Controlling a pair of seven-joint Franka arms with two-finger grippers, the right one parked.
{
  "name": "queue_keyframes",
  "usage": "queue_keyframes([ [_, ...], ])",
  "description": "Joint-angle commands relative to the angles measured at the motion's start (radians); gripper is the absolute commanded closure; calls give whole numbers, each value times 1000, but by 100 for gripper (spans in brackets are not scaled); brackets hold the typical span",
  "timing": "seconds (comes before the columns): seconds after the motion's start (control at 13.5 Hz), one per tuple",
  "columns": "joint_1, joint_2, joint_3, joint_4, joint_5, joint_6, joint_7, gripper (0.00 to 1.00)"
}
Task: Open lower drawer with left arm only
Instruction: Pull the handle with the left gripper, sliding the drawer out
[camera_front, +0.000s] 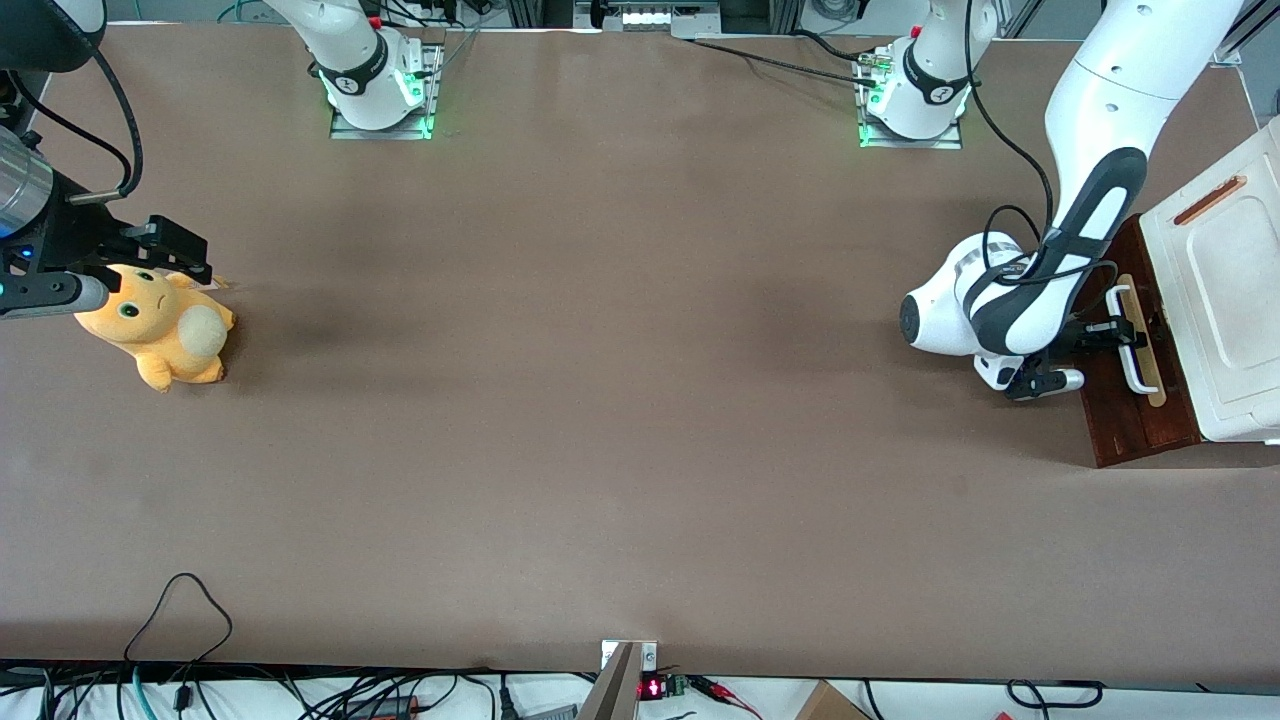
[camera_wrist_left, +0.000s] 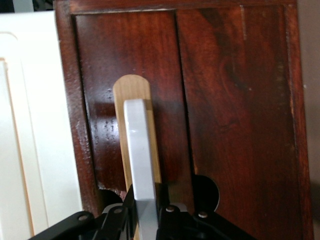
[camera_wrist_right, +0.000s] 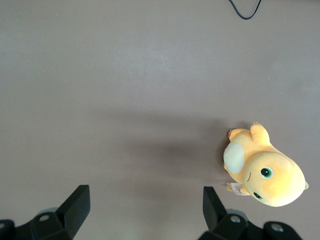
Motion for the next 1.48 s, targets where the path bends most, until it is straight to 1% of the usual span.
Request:
queue_keyframes([
  [0.0, -3, 5, -4, 9, 23, -25, 17, 90],
  [0.07, -3, 5, -6, 9, 23, -26, 16, 94],
  [0.3, -7, 5, -10, 9, 23, -29, 14, 97],
  [0.44, -32, 4, -16, 12, 23, -29, 14, 100],
  [0.59, -59, 1, -19, 13, 20, -31, 14, 100],
  [0.89, -75, 1, -91, 13, 7, -32, 23, 100],
  [1.41, -93, 9, -121, 15, 7, -28, 30, 100],
])
